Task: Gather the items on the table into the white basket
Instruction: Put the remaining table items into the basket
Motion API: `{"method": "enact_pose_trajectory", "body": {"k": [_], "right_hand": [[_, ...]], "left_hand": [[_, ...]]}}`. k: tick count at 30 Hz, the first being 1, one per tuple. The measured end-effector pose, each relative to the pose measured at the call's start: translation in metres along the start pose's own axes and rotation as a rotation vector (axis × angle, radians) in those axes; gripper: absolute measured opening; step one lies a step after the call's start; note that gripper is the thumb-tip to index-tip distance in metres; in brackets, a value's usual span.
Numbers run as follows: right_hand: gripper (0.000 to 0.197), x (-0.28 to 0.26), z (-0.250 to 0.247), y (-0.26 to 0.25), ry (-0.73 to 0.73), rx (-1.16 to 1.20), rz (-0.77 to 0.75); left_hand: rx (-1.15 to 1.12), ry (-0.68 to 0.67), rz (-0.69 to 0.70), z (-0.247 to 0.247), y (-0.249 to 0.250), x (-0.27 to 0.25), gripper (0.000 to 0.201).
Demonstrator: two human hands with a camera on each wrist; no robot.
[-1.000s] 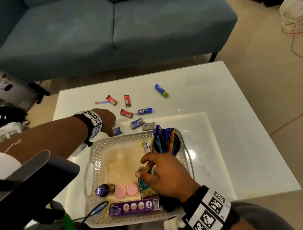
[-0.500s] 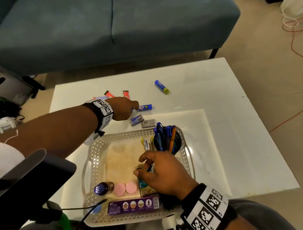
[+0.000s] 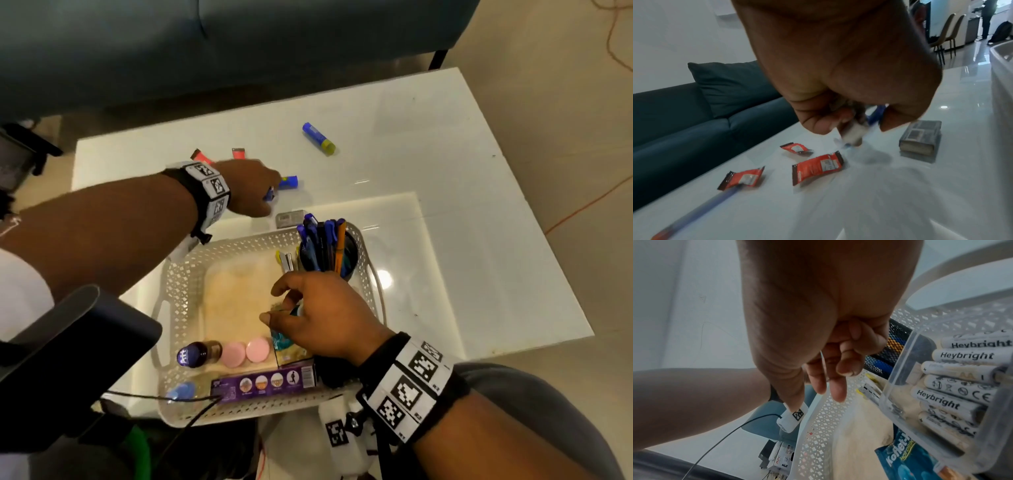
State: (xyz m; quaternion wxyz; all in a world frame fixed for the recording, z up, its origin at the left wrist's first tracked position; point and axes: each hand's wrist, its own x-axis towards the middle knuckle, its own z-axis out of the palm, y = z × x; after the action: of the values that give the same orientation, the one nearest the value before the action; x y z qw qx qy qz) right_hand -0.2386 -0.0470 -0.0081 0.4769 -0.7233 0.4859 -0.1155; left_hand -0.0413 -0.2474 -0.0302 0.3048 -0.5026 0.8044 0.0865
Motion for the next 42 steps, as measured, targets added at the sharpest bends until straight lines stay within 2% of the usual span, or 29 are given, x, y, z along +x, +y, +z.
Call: {"method": "enact_pose_trajectory", "body": {"k": [4,8,14,17,20,21,24,26,27,30,33,35,37,40,42], "right_hand": [[0.044,0.001,0.000,-0.002,-0.020,-0.015,-0.003],[0.046,-0.001,0.001,0.000,-0.036,-0.024,-0.006],[0.048,0.001,-0.001,0.001,-0.070,-0.031,-0.008],[0.046,0.006,-0.004,-0.003,-0.030,-0.050,0.003],[0.038,0.012,-0.005,-0.007,0.048,-0.017,0.050],[0.034,0.014,-0.007,-0.008,0.088,-0.002,0.064],[0.023,0.017,-0.009,-0.014,0.274,0.088,0.085],[0.023,0.016,-0.012,-0.021,0.370,0.244,0.066],[0.025,0.016,-0.013,-0.026,0.379,0.355,0.059],[0.033,0.014,-0.009,-0.041,0.295,0.640,0.045],[0.024,0.015,0.012,-0.042,0.203,0.523,0.011],[0.026,0.016,0.024,-0.040,0.175,0.418,-0.011],[0.030,0.018,0.027,-0.038,0.170,0.446,-0.004],[0.028,0.023,0.024,-0.038,0.197,0.520,0.076],[0.020,0.027,0.026,-0.030,0.198,0.449,0.105]], "left_hand": [[0.103,-0.012,0.044,-0.015,0.011,-0.003,0.028],[0.161,-0.055,0.069,-0.011,0.029,0.003,0.039],[0.229,-0.044,0.103,-0.011,0.043,0.008,0.031],[0.048,0.037,0.005,-0.030,0.032,-0.010,0.045],[-0.377,0.183,-0.107,-0.050,0.017,-0.062,0.052],[-0.562,0.254,-0.144,-0.054,0.015,-0.084,0.048],[-1.047,0.487,-0.198,-0.048,0.028,-0.162,0.020],[-1.255,0.584,-0.219,-0.031,0.049,-0.209,0.022],[-1.315,0.576,-0.236,-0.019,0.060,-0.226,0.023],[-1.338,0.476,-0.304,0.027,0.080,-0.244,0.029],[-1.187,0.437,-0.343,0.053,0.087,-0.232,0.044],[-1.044,0.431,-0.339,0.058,0.087,-0.223,0.043],[-0.976,0.414,-0.315,0.058,0.084,-0.217,0.043],[-1.131,0.346,-0.294,0.063,0.070,-0.207,0.048],[-1.246,0.368,-0.331,0.068,0.062,-0.203,0.058]]}}
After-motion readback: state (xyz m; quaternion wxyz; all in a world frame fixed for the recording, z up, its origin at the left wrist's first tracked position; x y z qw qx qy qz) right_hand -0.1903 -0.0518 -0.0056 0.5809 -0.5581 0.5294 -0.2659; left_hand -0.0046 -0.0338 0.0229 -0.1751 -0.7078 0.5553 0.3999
